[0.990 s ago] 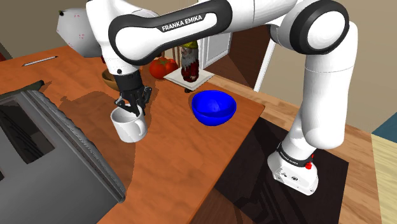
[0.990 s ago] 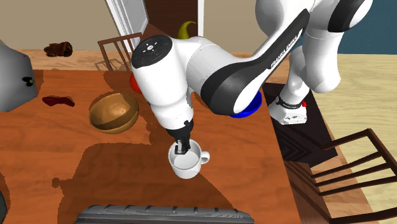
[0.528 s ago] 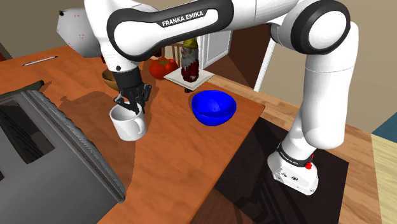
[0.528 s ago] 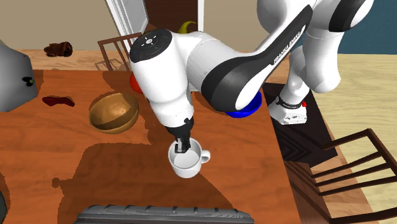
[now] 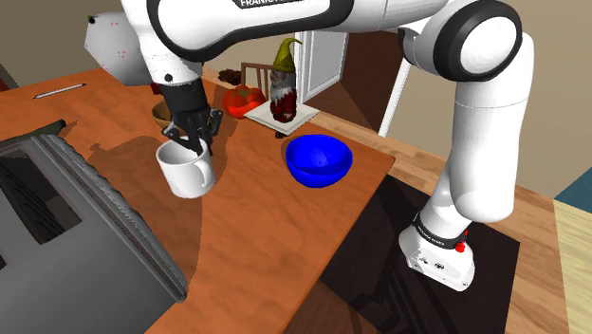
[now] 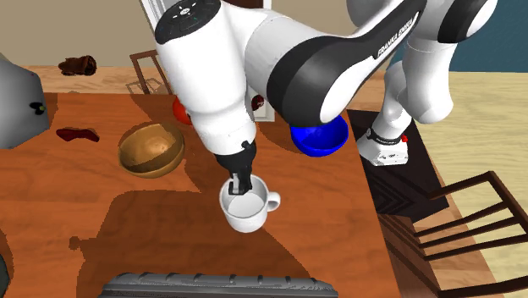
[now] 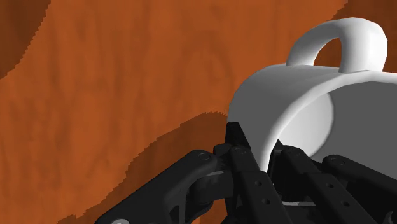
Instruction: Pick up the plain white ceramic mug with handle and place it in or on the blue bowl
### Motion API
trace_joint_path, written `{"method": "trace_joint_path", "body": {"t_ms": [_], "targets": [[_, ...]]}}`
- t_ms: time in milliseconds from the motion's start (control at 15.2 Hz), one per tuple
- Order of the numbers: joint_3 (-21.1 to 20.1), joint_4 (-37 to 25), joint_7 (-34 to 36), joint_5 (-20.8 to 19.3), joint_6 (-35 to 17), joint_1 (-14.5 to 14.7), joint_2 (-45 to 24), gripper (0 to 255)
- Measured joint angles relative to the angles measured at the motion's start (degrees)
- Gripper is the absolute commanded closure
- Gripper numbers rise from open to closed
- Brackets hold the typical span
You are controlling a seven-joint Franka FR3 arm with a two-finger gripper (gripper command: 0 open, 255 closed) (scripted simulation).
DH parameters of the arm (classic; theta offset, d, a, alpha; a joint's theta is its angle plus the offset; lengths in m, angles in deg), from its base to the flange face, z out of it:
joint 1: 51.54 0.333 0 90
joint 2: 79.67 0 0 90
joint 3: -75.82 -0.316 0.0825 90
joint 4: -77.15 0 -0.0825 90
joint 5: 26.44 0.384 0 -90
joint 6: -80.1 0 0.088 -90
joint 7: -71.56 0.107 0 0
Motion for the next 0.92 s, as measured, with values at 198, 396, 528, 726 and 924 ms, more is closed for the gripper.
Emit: {"method": "trace_joint_path", "body": {"t_ms": [198,396,528,726,924], "targets": [[-0.1,-2.9,0.2,-0.1,2.5,0.3,-0.4,255],[-0.1,-5.9,0.5,-0.4,5.0,0.8,-0.9,255],[-0.2,-8.0,0.6,-0.5,6.7,1.1,-1.3,255],[-0.2,-11.8,0.8,-0.8,9.7,1.7,-2.1,255],[-0.2,-15.4,0.9,-1.2,12.4,2.3,-3.1,255]]}}
